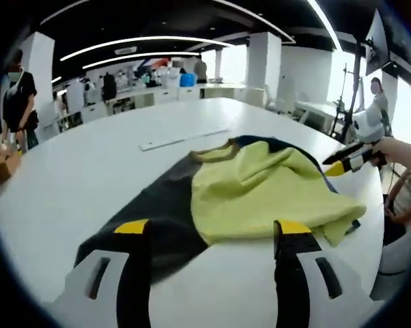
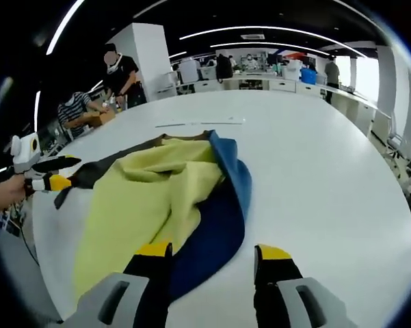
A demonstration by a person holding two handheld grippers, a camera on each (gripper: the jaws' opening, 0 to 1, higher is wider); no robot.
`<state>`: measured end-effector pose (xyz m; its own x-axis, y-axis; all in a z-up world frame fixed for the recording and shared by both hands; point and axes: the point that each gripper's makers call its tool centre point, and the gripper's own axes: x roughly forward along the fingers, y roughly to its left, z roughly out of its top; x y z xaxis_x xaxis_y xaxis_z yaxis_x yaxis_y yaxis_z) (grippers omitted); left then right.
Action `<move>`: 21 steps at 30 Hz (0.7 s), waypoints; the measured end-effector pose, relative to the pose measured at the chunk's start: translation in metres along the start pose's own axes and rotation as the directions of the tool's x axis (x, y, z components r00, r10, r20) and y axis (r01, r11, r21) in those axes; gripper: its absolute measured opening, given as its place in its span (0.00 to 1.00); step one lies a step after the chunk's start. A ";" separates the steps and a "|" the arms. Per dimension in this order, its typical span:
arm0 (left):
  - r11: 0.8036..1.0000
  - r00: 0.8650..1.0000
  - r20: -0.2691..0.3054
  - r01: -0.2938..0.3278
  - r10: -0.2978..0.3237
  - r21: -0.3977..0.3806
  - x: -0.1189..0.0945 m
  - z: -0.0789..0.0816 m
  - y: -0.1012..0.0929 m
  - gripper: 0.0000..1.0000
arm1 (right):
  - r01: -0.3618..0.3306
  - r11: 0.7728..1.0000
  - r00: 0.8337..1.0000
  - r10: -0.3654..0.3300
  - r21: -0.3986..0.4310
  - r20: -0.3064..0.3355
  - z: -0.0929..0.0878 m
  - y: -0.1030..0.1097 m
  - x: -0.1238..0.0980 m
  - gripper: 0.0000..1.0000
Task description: Fold the garment on the visible template until the final outline fits inside the template.
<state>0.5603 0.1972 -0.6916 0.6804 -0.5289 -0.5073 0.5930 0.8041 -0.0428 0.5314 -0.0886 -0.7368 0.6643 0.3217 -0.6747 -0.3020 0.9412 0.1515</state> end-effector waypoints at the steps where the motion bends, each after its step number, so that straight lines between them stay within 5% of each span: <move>1: 1.000 1.000 -0.005 0.017 -0.017 -0.002 0.002 -0.001 -0.005 0.65 | 0.000 1.000 1.000 0.000 0.000 0.000 -0.001 0.000 0.000 0.43; 9: 0.993 0.994 -0.033 0.110 -0.108 0.034 0.016 -0.011 -0.049 0.58 | 0.012 1.000 1.000 -0.012 0.005 0.009 -0.006 -0.002 0.000 0.36; 13: 0.986 0.986 -0.051 0.161 -0.160 0.032 0.022 -0.013 -0.066 0.47 | 0.032 0.999 0.999 -0.032 0.012 0.030 -0.006 -0.007 0.000 0.30; 21: 0.962 0.974 -0.089 0.218 -0.206 0.164 0.029 -0.018 -0.088 0.42 | 0.055 0.998 0.997 -0.055 0.006 0.051 -0.008 -0.010 0.002 0.22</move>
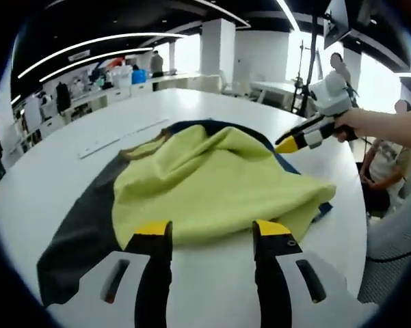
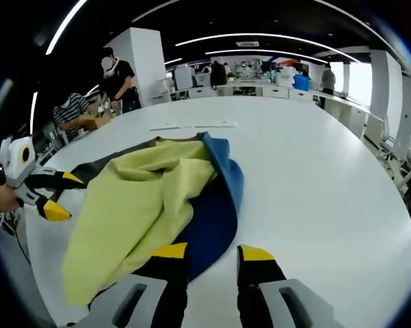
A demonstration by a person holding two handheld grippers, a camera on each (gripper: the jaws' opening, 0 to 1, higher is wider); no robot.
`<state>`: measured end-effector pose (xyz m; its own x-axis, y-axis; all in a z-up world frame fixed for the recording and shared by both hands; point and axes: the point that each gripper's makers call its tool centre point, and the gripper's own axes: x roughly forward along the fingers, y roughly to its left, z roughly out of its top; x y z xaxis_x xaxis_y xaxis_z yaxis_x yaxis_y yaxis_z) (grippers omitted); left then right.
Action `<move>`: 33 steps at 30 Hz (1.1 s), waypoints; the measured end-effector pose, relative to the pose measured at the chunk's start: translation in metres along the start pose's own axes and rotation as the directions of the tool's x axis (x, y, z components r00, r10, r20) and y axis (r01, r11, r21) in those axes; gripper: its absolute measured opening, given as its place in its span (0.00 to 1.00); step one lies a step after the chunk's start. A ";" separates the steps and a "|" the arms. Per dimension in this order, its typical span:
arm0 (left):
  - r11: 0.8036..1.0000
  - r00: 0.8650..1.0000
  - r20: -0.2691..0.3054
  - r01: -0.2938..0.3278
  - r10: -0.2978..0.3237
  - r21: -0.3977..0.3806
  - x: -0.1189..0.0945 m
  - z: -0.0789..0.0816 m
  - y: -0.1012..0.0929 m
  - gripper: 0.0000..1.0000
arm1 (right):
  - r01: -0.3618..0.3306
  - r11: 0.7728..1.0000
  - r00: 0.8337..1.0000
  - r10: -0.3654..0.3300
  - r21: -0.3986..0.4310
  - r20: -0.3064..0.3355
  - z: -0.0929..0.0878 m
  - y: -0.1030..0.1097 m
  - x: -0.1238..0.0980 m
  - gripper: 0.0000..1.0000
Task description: Fold the garment on the visible template until the final outline fits inside the template.
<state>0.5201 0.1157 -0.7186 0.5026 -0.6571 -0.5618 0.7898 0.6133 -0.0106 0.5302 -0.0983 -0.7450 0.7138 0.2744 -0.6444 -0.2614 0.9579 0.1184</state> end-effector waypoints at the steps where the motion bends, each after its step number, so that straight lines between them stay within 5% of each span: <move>1: 1.000 1.000 -0.004 0.003 -0.003 0.005 0.002 0.000 -0.002 0.41 | 0.001 1.000 1.000 -0.001 -0.002 -0.001 -0.001 0.000 0.000 0.21; 14: 0.998 0.999 -0.045 0.025 -0.022 0.050 0.022 -0.004 -0.020 0.24 | 0.034 0.999 0.999 -0.034 0.025 0.010 -0.006 -0.002 0.007 0.07; 21: 0.999 0.996 -0.090 0.028 -0.024 0.044 0.028 -0.013 -0.020 0.06 | 0.049 0.998 0.998 -0.050 0.043 0.027 -0.003 -0.001 0.009 0.00; 33: 0.999 0.994 -0.110 0.015 -0.009 0.047 0.031 -0.017 -0.017 0.00 | 0.037 0.998 0.999 -0.039 0.047 0.033 -0.001 -0.001 0.006 0.00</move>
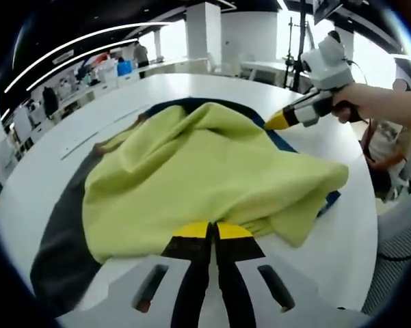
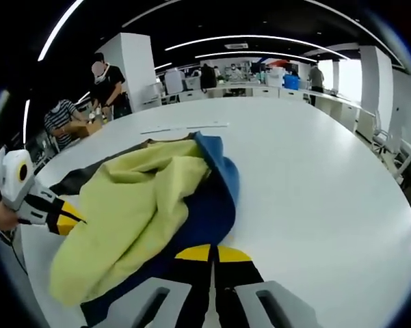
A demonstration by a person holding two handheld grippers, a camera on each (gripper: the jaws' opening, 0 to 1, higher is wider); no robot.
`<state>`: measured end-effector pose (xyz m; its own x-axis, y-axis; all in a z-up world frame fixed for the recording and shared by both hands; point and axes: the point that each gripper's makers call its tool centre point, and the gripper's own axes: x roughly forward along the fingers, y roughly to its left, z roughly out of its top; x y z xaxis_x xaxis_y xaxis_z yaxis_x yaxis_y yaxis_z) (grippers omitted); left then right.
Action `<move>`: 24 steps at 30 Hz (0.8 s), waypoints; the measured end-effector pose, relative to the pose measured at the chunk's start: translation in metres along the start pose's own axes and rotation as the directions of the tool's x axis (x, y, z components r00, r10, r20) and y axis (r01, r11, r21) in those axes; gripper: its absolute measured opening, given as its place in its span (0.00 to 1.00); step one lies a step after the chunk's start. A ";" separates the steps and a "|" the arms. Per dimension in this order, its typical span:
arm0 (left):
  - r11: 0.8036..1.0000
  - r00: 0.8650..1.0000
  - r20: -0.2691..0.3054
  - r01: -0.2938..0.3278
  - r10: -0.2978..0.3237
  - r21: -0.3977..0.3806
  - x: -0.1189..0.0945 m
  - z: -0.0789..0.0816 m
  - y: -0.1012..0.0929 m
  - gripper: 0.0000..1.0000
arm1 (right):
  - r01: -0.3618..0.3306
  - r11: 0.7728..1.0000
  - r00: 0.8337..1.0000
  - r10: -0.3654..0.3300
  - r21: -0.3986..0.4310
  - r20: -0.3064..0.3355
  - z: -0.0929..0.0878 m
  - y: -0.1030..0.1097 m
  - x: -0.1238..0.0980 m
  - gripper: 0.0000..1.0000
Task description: Fold the garment on the visible template until the final outline fits inside the template.
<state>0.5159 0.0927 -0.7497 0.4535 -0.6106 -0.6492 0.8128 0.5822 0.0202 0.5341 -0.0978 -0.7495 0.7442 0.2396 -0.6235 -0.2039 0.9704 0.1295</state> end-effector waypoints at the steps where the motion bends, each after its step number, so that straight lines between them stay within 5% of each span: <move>1: 1.000 1.000 -0.001 0.000 0.000 -0.002 0.000 0.000 0.000 0.00 | -0.002 1.000 1.000 0.002 0.000 0.002 0.001 0.000 -0.001 0.00; 12: 1.000 1.000 -0.007 -0.014 0.013 -0.015 -0.011 0.002 0.004 0.00 | -0.017 1.000 0.999 0.018 -0.020 0.036 0.017 -0.003 -0.012 0.00; 24: 0.998 0.998 -0.030 -0.057 0.056 -0.029 -0.017 -0.007 0.016 0.00 | 0.035 0.999 0.999 -0.033 -0.033 0.040 0.028 -0.029 -0.026 0.00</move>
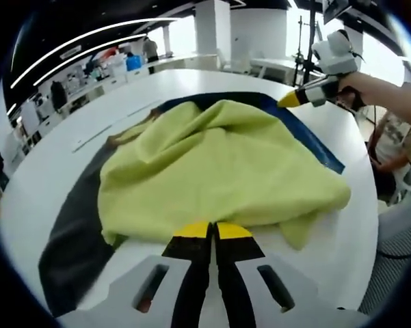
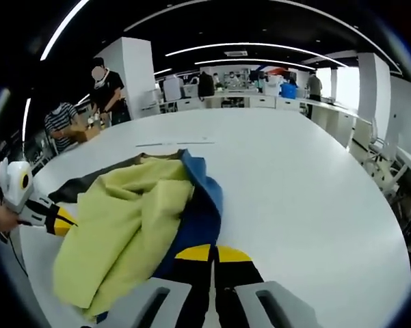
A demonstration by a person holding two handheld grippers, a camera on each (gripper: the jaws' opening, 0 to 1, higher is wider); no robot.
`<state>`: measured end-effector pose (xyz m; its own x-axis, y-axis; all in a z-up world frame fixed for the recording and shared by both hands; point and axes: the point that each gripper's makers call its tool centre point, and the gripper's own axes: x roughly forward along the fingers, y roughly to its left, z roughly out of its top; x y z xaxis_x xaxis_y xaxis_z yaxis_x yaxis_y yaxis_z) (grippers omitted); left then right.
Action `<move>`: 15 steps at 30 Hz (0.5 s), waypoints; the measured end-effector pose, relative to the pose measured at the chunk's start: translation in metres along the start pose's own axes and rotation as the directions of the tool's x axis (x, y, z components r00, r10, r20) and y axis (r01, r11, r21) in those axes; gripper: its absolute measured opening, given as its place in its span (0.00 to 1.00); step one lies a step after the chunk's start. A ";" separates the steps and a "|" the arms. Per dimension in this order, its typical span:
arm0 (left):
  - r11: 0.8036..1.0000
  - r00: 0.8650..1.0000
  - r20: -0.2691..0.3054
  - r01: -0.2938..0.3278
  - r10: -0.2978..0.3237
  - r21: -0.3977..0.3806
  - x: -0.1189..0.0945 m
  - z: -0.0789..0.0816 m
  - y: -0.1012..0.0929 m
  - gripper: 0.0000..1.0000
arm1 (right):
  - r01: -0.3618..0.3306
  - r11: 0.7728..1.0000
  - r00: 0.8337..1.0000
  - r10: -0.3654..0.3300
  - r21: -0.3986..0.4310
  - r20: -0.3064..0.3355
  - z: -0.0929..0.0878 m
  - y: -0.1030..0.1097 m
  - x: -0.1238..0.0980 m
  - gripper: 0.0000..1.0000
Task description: Fold the garment on the visible template until the final outline fits inside the template.
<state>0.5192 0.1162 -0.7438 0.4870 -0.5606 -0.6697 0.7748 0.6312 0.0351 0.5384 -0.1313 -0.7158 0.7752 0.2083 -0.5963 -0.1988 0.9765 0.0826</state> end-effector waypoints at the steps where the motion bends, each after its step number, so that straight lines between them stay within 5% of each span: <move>1: 1.000 1.000 -0.001 0.003 -0.003 -0.003 0.000 0.000 0.000 0.00 | 0.003 1.000 1.000 -0.003 -0.002 -0.002 0.000 -0.002 -0.001 0.00; 15: 1.000 1.000 -0.015 -0.003 0.004 0.016 -0.001 -0.005 0.004 0.00 | 0.045 0.998 0.998 -0.047 -0.035 -0.043 0.010 -0.041 0.002 0.00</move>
<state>0.5197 0.1222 -0.7464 0.4836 -0.5503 -0.6807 0.7794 0.6246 0.0488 0.5545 -0.1706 -0.7127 0.7575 0.1597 -0.6330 -0.1840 0.9825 0.0278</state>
